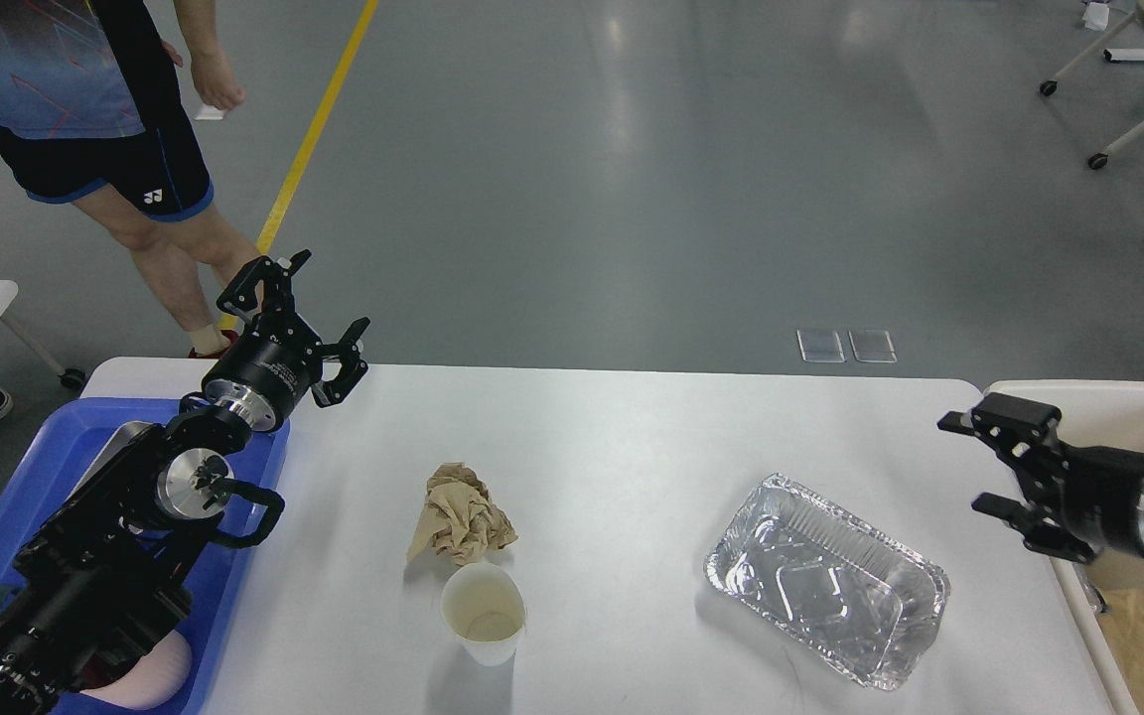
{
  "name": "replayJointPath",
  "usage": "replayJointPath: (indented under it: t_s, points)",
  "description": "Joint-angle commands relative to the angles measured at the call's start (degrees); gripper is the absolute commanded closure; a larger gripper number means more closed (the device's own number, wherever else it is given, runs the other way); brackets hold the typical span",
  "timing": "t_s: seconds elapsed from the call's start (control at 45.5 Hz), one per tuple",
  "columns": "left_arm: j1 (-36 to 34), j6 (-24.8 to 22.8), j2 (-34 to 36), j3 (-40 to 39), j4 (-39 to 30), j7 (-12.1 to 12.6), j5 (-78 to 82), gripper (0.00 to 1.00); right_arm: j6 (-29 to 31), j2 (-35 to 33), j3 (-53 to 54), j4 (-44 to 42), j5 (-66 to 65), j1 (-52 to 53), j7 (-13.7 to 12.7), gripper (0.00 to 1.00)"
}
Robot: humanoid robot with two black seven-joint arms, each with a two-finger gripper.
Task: Tidy desktop
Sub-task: 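Lower the right gripper to the foil tray edge and grasp it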
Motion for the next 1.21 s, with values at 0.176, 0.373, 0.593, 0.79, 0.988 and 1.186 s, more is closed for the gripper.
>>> replayJointPath:
  t_s: [0.176, 0.373, 0.593, 0.79, 0.988, 1.186]
  points:
    - [0.37, 0.07, 0.24, 0.06, 0.01, 0.01, 0.00, 0.04, 5.01, -15.57, -0.29, 9.77, -3.78, -5.31, 0.21, 0.00]
    - [1.07, 0.60, 0.24, 0.15, 0.01, 0.09, 0.00, 0.04, 3.43, -13.74, -0.20, 9.42, -5.71, -7.25, 0.12, 0.00]
    - [1.07, 0.95, 0.51, 0.15, 0.18, 0.09, 0.00, 0.04, -1.32, 0.05, -0.81, 3.62, -10.63, -8.04, -0.05, 0.00]
    - [1.60, 0.95, 0.51, 0.24, 0.27, 0.09, 0.09, 0.04, -2.46, 10.69, -1.43, -8.06, -15.02, -10.24, -0.49, 0.00]
    - [2.13, 0.95, 0.51, 0.32, 0.27, 0.18, 0.09, 0.04, -2.64, 17.29, -3.89, -16.59, -15.55, -10.94, -0.49, 0.00]
    - [2.21, 1.12, 0.51, 0.85, 0.36, 0.10, 0.09, 0.04, -4.39, 21.77, -4.07, -18.44, -15.82, -10.77, -0.49, 0.00]
